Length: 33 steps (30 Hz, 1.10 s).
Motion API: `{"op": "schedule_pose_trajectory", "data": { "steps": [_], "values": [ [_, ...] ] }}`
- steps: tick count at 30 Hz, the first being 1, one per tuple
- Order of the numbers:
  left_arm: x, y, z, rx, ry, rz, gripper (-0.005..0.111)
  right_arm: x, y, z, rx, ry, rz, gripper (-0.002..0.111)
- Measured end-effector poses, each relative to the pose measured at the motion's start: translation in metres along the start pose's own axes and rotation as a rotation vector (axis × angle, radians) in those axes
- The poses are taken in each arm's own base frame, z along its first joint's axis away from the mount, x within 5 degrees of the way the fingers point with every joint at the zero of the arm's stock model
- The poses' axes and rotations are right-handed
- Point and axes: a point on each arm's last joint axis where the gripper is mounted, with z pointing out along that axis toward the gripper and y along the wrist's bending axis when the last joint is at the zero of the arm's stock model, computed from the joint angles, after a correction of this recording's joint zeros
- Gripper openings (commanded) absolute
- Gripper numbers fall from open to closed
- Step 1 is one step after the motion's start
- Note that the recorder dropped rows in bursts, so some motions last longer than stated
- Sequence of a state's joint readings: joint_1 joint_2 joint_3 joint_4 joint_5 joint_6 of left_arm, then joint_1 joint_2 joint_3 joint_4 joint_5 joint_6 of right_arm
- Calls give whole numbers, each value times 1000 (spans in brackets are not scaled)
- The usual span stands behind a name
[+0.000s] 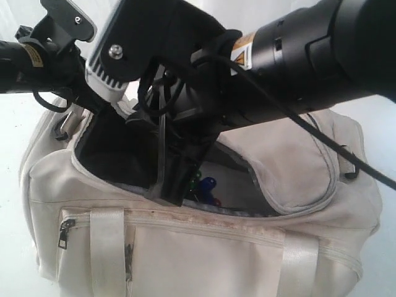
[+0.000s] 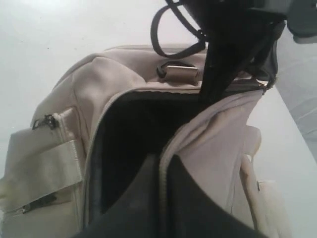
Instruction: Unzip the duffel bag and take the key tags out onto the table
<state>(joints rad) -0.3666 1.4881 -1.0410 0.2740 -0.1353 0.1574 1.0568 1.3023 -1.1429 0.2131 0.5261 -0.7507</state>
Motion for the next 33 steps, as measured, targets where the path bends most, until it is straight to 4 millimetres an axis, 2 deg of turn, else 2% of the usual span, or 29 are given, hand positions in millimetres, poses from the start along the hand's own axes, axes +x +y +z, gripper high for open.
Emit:
{"op": "schedule_pose_trajectory", "data": {
  "steps": [9,11,13,17,19,20,22,26,29,33],
  "values": [
    [0,1,1,4,30,-103,0,0,-1,0,7,-1,-8,0],
    [1,1,1,7,38,-116,5,0,-1,0,7,-1,-8,0],
    [1,1,1,8,44,-118,16,0,-1,0,7,-1,-8,0],
    [2,5,2,-2,45,-131,52,0,3,-3,-22,8,11,0],
    [5,11,3,-19,53,-158,68,0,7,-8,-55,17,20,0],
    [7,13,3,-24,61,-177,71,0,8,-8,-58,17,22,0],
    [7,13,2,-24,71,-209,71,0,8,-9,-59,16,24,0],
    [1,18,-16,-35,73,-227,59,-1,8,-9,-55,10,25,0],
    [-6,22,-39,-48,82,-228,52,-3,3,-9,-5,-20,-1,0],
    [-11,26,-74,-57,115,-246,52,-9,-7,-10,103,-85,-56,0]
  ]
}}
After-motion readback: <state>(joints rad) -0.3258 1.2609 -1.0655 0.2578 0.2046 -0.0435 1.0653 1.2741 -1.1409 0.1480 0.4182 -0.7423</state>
